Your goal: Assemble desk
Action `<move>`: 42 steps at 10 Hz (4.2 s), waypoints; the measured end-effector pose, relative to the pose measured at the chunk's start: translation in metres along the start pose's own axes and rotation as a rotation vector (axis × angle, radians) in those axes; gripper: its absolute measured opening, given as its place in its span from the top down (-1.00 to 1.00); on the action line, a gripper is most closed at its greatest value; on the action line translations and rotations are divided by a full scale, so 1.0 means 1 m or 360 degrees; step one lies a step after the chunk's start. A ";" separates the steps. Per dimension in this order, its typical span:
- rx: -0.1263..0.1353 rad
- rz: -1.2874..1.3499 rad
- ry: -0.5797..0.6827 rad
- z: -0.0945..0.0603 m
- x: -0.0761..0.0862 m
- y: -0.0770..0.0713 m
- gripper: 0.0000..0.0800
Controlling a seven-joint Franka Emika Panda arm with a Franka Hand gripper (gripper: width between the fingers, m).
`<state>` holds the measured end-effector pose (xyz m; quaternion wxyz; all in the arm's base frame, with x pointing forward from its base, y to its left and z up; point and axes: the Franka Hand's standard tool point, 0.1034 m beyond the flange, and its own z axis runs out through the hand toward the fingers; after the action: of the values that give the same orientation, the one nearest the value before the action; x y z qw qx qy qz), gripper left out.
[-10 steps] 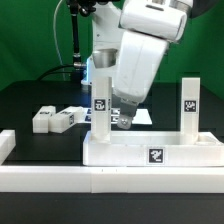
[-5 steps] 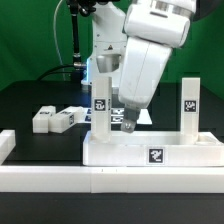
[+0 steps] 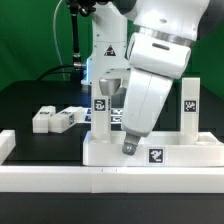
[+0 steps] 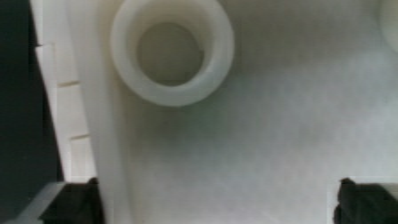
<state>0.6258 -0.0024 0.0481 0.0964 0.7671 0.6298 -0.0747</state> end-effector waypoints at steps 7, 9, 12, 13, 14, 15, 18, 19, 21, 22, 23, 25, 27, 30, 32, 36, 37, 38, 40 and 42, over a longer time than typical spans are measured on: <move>-0.0101 0.0008 0.0036 -0.029 -0.012 0.016 -0.62; -0.0095 -0.0011 0.0012 -0.052 -0.027 0.033 -0.62; -0.0079 0.0299 0.0028 -0.046 -0.027 0.029 -0.62; -0.0041 0.0565 0.0031 -0.041 -0.035 0.025 -0.62; -0.0008 0.0680 0.0005 -0.040 -0.044 0.024 -0.62; 0.0002 0.0753 -0.0007 -0.042 -0.049 0.026 -0.62; 0.0007 0.1095 0.0001 -0.041 -0.045 0.025 -0.62; 0.0031 0.1206 0.0002 -0.041 -0.048 0.023 -0.62; 0.0171 0.1514 0.0017 -0.036 -0.091 0.023 -0.62; 0.0159 0.1642 0.0018 -0.031 -0.108 0.024 -0.62; 0.0153 0.1744 0.0021 -0.028 -0.107 0.020 -0.62; 0.0162 0.1953 0.0009 -0.028 -0.104 0.019 -0.62; 0.0214 0.2145 0.0016 -0.025 -0.106 0.015 -0.62; 0.0383 0.2246 0.0071 -0.011 -0.155 0.003 -0.62; 0.0408 0.2282 0.0090 -0.004 -0.172 -0.001 -0.62; 0.0565 0.2396 0.0060 0.004 -0.187 -0.017 -0.62; 0.0613 0.2449 0.0059 0.008 -0.197 -0.026 -0.62; 0.0681 0.2492 0.0052 0.013 -0.203 -0.043 -0.62; 0.0701 0.2546 0.0022 0.015 -0.203 -0.058 -0.62; 0.0650 0.2496 0.0030 0.013 -0.195 -0.052 -0.62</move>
Offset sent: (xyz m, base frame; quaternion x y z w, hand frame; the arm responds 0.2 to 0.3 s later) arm -0.0234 -0.0009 -0.0033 0.0093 -0.0535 0.0481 0.9974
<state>0.5365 -0.1813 0.0784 -0.0265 0.9885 -0.1165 -0.0923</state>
